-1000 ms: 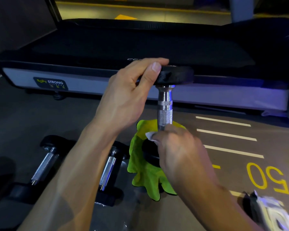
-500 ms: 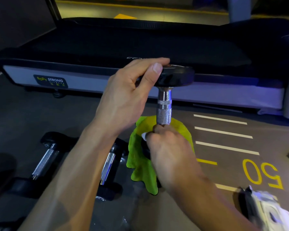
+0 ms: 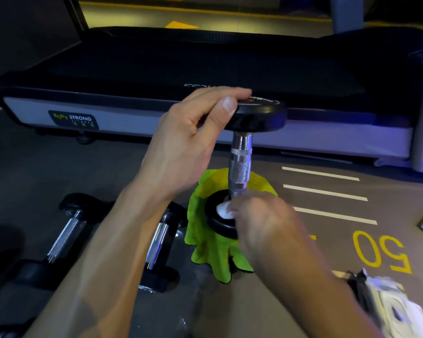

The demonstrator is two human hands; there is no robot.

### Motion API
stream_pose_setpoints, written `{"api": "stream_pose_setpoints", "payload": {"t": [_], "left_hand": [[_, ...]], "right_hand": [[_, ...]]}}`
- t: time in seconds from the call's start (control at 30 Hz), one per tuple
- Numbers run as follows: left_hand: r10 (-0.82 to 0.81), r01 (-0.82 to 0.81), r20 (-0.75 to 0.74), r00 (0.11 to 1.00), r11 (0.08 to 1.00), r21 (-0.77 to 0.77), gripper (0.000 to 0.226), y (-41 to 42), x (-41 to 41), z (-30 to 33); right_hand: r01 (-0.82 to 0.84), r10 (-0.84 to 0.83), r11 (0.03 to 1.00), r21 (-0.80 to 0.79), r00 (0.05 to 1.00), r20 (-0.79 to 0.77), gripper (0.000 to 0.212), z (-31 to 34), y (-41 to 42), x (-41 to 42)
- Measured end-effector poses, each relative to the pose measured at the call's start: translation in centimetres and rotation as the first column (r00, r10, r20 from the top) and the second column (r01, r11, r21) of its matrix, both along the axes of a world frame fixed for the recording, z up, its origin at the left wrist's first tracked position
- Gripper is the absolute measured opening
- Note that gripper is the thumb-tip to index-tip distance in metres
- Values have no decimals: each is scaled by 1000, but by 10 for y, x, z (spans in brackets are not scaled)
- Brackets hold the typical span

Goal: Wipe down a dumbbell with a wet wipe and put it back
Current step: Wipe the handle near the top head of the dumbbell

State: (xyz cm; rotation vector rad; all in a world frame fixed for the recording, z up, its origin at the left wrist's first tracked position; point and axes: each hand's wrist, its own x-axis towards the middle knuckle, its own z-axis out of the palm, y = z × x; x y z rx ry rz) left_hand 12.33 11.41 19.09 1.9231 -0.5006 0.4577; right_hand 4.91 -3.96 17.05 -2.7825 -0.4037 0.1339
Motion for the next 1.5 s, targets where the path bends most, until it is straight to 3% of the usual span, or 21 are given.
{"api": "stream_pose_setpoints", "payload": {"t": [0.17, 0.37, 0.6, 0.77, 0.9, 1.07, 1.17, 1.33, 1.43, 1.5], "left_hand": [[-49, 49, 38, 998, 999, 4, 26, -2, -1, -3], [-64, 64, 7, 998, 998, -20, 30, -3, 8, -3], [84, -83, -12, 996, 992, 93, 27, -4, 8, 3], [131, -134, 33, 991, 986, 101, 37, -10, -2, -1], [135, -137, 45, 990, 989, 54, 35, -11, -3, -3], [130, -131, 32, 991, 991, 40, 32, -8, 3, -2], [133, -134, 29, 991, 991, 31, 32, -8, 6, -2], [130, -131, 16, 991, 991, 22, 31, -6, 7, -3], [126, -127, 21, 992, 992, 12, 31, -12, 6, -3], [119, -119, 25, 993, 993, 17, 31, -13, 7, -3]], "right_hand": [[-96, 90, 992, 81, 993, 74, 25, -24, 1, 6], [0, -90, 933, 360, 968, 233, 24, -56, -58, 16], [75, -178, 774, 628, 979, 102, 13, -69, -72, 11], [-137, 46, 841, 523, 982, 183, 10, -58, -56, 14], [-161, -7, 882, 443, 935, 353, 9, -64, -24, 26], [-180, -131, 878, 444, 801, 584, 8, -64, -15, 27], [-137, -85, 918, 371, 848, 524, 8, -66, -16, 20], [62, -237, 918, 391, 877, 417, 9, -61, -44, 23], [-71, -135, 886, 458, 906, 402, 8, -57, -19, 19], [-117, -72, 908, 402, 902, 425, 10, -59, 4, 19]]}}
